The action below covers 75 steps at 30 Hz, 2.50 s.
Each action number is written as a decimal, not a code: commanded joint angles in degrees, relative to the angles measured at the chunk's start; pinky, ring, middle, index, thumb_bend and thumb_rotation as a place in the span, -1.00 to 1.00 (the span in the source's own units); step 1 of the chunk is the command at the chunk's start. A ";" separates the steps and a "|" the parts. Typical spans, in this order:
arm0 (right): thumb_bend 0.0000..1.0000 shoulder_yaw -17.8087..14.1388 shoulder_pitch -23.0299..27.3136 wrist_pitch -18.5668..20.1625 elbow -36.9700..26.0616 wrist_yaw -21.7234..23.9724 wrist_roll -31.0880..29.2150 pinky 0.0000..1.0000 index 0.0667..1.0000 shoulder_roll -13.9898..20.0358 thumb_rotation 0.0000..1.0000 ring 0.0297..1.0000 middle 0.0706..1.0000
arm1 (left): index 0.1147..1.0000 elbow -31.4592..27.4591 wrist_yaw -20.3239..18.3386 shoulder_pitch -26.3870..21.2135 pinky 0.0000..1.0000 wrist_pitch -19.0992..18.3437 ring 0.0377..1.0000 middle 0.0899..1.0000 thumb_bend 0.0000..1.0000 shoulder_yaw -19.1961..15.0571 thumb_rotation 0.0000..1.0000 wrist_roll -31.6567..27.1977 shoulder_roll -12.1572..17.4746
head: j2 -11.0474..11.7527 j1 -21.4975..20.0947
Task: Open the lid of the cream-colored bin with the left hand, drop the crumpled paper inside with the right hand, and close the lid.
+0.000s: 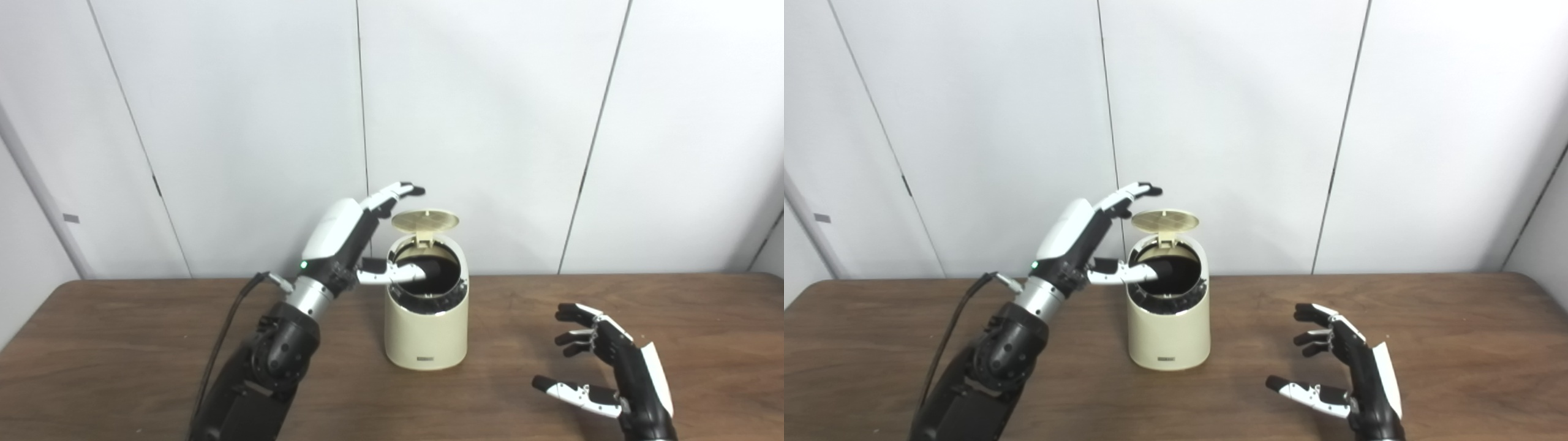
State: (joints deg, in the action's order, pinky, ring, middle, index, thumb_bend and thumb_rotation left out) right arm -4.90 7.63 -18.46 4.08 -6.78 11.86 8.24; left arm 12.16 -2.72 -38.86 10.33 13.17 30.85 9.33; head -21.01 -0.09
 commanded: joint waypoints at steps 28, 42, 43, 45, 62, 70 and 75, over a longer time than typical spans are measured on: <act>0.44 -0.23 1.16 0.45 -3.01 -0.73 -0.28 -0.02 0.39 -0.60 -1.00 0.18 0.39 | -0.10 -8.96 2.20 -1.17 0.18 -1.57 0.26 -0.09 0.57 5.39 -0.05 20.22 5.62 | -1.69 0.02; 0.47 -0.16 1.05 3.06 -5.01 -0.62 0.04 -0.04 0.39 -1.47 -0.97 0.17 0.38 | 0.05 -9.68 -1.38 0.92 0.17 -1.40 0.34 0.01 0.63 5.21 -0.13 18.12 6.11 | -2.57 -0.58; 0.47 -0.13 1.02 3.10 -5.12 -0.49 -0.07 -0.05 0.38 -1.48 -0.96 0.17 0.38 | 0.06 -9.51 -1.40 1.14 0.16 -1.29 0.34 0.01 0.63 5.27 -0.13 18.00 6.11 | -2.61 -0.67; 0.48 -0.11 0.99 2.92 -5.07 -0.44 -0.11 -0.04 0.39 -1.47 -0.94 0.18 0.39 | 0.15 -9.10 -1.28 1.39 0.18 -1.10 0.39 0.12 0.63 5.32 -0.15 17.82 6.06 | -2.64 -0.75; 0.47 0.58 0.90 3.12 -5.66 -0.66 1.17 -0.04 0.40 -1.56 -0.88 0.17 0.39 | 0.32 -7.10 0.04 1.53 0.19 0.43 0.51 0.32 0.64 5.96 -0.24 18.13 5.49 | -3.06 -1.58; 0.47 0.57 0.87 4.78 -6.88 -0.82 1.81 -0.07 0.40 -2.16 -0.86 0.16 0.38 | 0.32 -7.11 0.03 1.51 0.17 1.31 0.51 0.32 0.63 6.58 -0.27 18.36 5.65 | -3.41 -2.07; 0.48 0.44 1.02 4.09 -6.43 -0.70 1.37 -0.05 0.40 -2.03 -0.85 0.18 0.39 | 0.22 -7.09 0.13 1.68 0.16 1.99 0.49 0.25 0.64 7.30 -0.23 18.80 6.21 | -3.63 -2.26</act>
State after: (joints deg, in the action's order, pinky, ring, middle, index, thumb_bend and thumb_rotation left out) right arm -4.19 7.03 -13.16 -0.75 -6.78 13.70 6.07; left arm 5.93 -3.54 -35.23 11.00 20.46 49.35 14.82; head -24.61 -2.29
